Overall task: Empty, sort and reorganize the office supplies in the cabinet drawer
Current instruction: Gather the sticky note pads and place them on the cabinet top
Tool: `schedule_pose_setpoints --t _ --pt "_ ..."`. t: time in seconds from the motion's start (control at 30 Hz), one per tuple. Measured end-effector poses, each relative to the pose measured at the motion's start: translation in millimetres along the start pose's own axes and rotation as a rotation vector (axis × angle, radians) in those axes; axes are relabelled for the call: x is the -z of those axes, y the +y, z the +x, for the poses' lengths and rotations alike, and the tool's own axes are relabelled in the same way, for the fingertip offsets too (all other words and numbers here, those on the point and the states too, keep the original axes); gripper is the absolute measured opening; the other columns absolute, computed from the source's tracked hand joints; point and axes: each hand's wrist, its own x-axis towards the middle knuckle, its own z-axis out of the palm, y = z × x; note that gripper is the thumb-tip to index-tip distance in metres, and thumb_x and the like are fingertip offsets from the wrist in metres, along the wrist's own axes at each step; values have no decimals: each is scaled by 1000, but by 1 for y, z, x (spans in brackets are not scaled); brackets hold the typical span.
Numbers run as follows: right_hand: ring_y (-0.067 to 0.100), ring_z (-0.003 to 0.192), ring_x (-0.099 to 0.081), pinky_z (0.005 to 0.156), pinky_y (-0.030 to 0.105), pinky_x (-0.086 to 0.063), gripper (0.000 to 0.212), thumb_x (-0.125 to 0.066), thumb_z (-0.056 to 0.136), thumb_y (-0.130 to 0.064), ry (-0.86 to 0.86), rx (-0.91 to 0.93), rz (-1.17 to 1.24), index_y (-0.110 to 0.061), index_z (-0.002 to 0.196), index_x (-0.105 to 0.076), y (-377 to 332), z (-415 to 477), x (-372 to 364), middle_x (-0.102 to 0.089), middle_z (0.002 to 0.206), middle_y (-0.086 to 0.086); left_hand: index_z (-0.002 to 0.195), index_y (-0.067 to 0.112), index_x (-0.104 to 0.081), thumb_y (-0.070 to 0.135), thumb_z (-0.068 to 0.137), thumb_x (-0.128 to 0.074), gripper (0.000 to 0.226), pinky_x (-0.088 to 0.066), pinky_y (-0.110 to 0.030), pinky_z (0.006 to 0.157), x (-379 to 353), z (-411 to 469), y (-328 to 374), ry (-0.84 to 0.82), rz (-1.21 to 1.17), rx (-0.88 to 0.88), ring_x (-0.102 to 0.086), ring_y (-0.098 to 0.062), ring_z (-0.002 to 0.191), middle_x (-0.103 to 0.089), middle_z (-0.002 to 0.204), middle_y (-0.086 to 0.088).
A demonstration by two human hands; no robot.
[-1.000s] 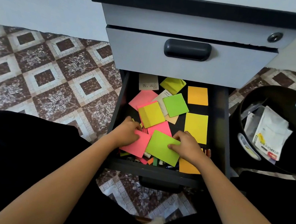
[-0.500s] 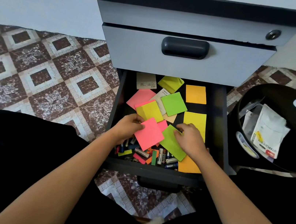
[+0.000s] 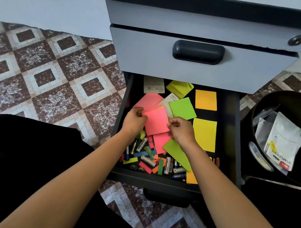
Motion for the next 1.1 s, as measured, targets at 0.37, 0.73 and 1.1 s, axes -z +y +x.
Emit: schedule_pose_setpoints --t 0.37,0.73,1.1 --pt "34 108 -56 81 32 -46 32 -55 92 -20 106 90 -495 -3 118 -61 -17 19 -18 -59 117 19 69 25 -60 -1 87 -44 35 -33 -32 72 -8 6 -13 -69 -121 138 -42 -18 81 -52 85 -9" --pt "25 81 -52 66 26 -34 28 -53 94 -21 -89 -60 -223 3 102 -65 -28 18 -21 -57 86 12 108 -2 -59 -5 87 -43 27 -53 -35 74 -9 16 -22 -5 -313 213 -60 -23 77 -64 85 -13" --pt "20 95 -55 65 24 -47 30 -55 94 -16 -44 -32 45 -4 122 -58 -38 27 34 -61 113 10 108 -1 -56 3 92 -51 18 -43 -23 54 -35 24 20 -36 -373 190 -50 -12 58 -54 70 -4"
